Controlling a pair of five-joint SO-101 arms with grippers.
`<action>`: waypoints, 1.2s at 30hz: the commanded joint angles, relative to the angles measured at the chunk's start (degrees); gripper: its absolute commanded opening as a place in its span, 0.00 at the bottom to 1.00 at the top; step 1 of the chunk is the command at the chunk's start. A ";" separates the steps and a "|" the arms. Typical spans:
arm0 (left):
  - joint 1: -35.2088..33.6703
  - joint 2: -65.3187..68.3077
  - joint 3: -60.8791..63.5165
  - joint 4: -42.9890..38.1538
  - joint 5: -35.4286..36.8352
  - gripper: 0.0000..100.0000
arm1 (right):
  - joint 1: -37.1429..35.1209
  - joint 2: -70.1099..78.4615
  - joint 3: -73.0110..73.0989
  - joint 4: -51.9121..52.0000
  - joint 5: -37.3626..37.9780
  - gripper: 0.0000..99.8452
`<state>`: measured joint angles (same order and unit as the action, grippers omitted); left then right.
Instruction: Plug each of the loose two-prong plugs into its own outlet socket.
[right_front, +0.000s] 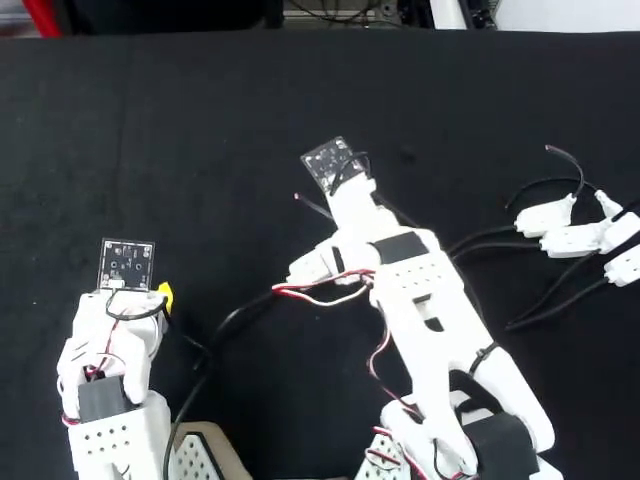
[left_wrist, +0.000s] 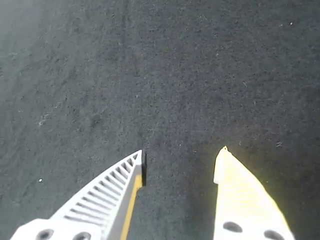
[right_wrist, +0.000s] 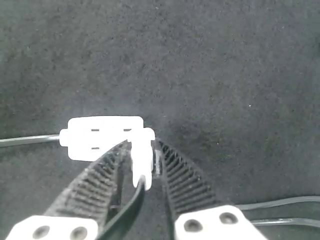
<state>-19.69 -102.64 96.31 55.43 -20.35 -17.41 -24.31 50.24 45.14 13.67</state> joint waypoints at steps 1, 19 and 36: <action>-0.40 -0.62 1.10 0.62 0.53 0.23 | 0.88 0.04 -1.89 -1.23 -0.44 0.01; -0.40 -0.62 1.10 0.62 0.53 0.23 | -2.37 0.13 -0.92 -1.32 -1.67 0.01; -0.48 -0.62 1.10 0.62 0.53 0.23 | -2.46 12.09 -6.29 -0.79 -2.64 0.01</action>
<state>-19.69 -102.64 96.31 55.43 -20.35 -19.25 -12.53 45.93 44.62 12.18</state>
